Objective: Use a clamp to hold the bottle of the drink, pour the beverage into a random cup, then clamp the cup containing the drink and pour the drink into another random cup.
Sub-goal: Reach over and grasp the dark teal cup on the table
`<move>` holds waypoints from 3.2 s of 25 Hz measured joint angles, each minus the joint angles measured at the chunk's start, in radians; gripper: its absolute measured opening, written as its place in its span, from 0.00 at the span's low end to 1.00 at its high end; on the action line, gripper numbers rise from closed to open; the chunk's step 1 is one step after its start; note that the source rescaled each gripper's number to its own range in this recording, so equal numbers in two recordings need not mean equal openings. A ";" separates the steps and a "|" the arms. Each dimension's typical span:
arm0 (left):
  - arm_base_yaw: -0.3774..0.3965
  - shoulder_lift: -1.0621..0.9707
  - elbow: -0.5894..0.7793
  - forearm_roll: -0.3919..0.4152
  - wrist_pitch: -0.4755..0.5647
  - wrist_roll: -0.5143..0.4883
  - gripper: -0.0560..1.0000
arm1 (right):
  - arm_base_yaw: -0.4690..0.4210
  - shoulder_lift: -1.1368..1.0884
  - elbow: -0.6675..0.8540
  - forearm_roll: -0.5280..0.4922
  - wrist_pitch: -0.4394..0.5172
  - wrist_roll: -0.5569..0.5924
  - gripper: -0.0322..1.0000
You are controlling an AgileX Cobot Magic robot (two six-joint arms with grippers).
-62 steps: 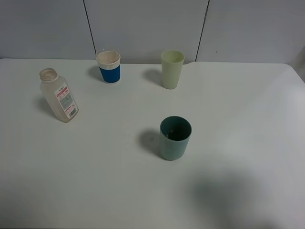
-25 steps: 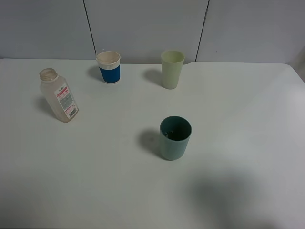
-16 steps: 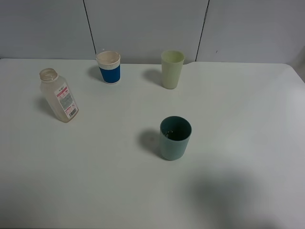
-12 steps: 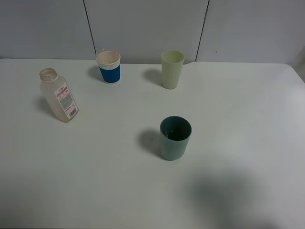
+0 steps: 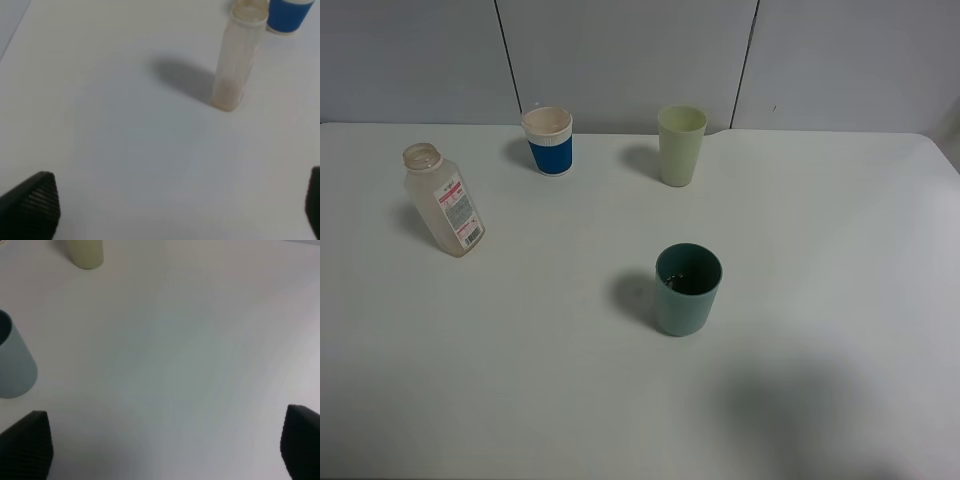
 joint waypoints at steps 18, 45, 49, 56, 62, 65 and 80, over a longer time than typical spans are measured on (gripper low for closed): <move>0.000 0.000 0.000 -0.002 0.000 0.000 1.00 | 0.000 0.236 -0.077 -0.024 -0.095 0.000 0.75; 0.000 0.000 0.000 -0.002 0.001 0.001 1.00 | 0.000 1.170 -0.092 -0.026 -0.584 -0.024 0.75; 0.000 0.000 0.000 -0.002 0.001 0.001 1.00 | 0.000 1.176 -0.037 0.004 -0.685 -0.008 0.75; 0.000 0.000 0.000 -0.001 0.001 0.001 1.00 | 0.067 1.177 0.113 0.090 -0.913 0.010 0.75; 0.000 0.000 0.000 -0.001 0.001 0.001 1.00 | 0.147 1.177 0.155 0.099 -0.960 -0.025 0.75; 0.000 0.000 0.000 -0.001 0.001 0.001 1.00 | 0.246 1.207 0.155 0.099 -0.967 -0.059 0.75; 0.000 0.000 0.000 -0.001 0.001 0.001 1.00 | 0.350 1.450 0.155 0.017 -1.168 -0.069 0.75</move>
